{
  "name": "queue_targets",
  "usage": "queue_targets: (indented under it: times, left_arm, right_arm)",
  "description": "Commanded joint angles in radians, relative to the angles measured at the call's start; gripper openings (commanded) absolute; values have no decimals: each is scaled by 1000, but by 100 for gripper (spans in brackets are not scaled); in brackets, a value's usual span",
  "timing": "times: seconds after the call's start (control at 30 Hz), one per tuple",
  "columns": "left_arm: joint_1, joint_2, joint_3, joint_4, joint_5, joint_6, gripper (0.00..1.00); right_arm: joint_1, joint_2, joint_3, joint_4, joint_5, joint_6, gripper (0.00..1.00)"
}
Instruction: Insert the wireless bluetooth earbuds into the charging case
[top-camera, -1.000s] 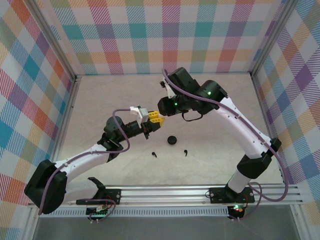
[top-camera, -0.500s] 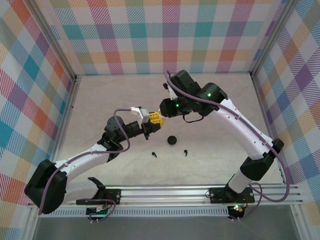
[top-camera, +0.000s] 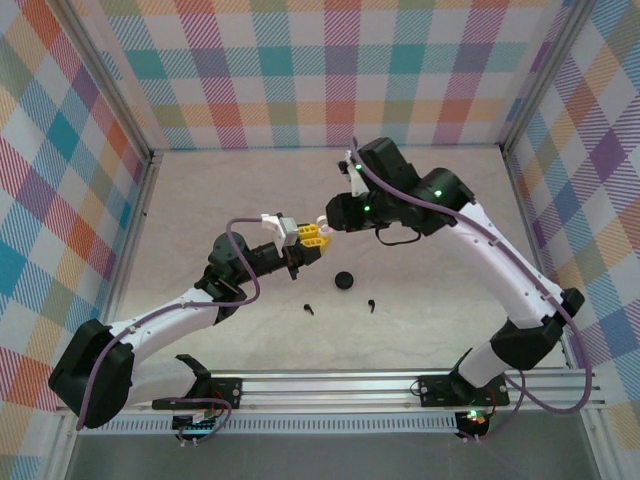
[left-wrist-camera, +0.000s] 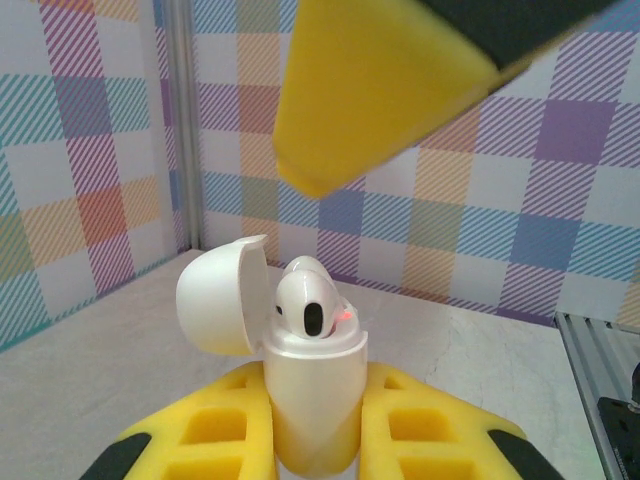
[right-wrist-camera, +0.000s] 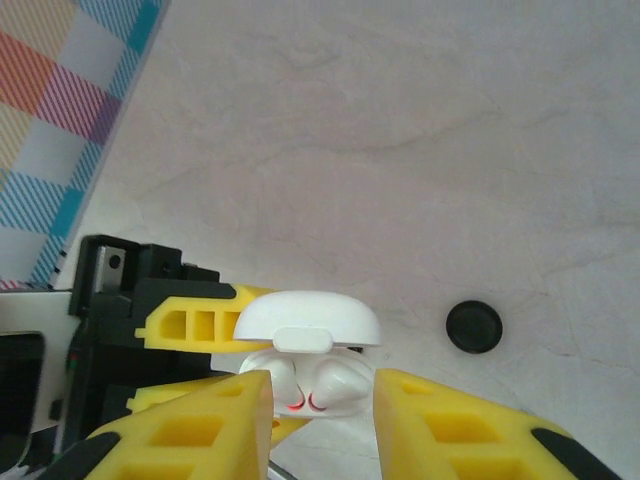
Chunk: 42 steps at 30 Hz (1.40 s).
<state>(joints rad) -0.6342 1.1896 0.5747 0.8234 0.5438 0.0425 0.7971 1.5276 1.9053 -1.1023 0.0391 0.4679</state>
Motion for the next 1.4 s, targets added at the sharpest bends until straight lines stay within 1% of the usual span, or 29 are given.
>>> queue_targets:
  times: [0.0,0.1,0.23,0.3,0.5,0.67,0.73,0.8,0.87,0.97,1.07,1.2,1.37]
  left_arm:
    - [-13,-13,17,68,43,8,0]
    - [-13,-5,30,68,60,1,0]
    - [-13,-2,40,68,84,-6,0]
    - [-13,1,49,63,105,-5,0]
    - [-13,12,78,60,137,-33,0]
    - [-13,55,111,95,143,-77,0]
    - [-13,77,121,117,148,-101,0]
    - [-13,96,132,126,159,-116,0]
    - [-13,108,141,126,172,-119,0]
    - [-13,113,149,113,197,-117,0]
    - [-13,113,164,79,227,-107,0]
    - [-13,113,190,25,264,-85,0]
    - [-13,118,223,-38,289,-57,0]
  right_arm:
    - [-32,-58,-12,20,-25,4,33]
    - [-39,-59,-28,29,-52,-15,33]
    - [-43,-65,-87,87,-126,-30,32]
    - [-51,-66,-112,110,-163,-40,30]
    - [-59,-72,-158,121,-191,-60,23]
    - [-61,-105,-209,140,-196,-66,24]
    - [-67,-118,-209,142,-193,-75,26]
    - [-87,-135,-193,133,-180,-85,29]
    - [-133,-146,-175,120,-179,-92,29]
    - [-215,-135,-147,104,-235,-114,31]
    - [-262,-84,-108,71,-285,-141,31]
    - [-294,-24,-114,92,-395,-160,30]
    - [-300,29,-133,135,-524,-159,28]
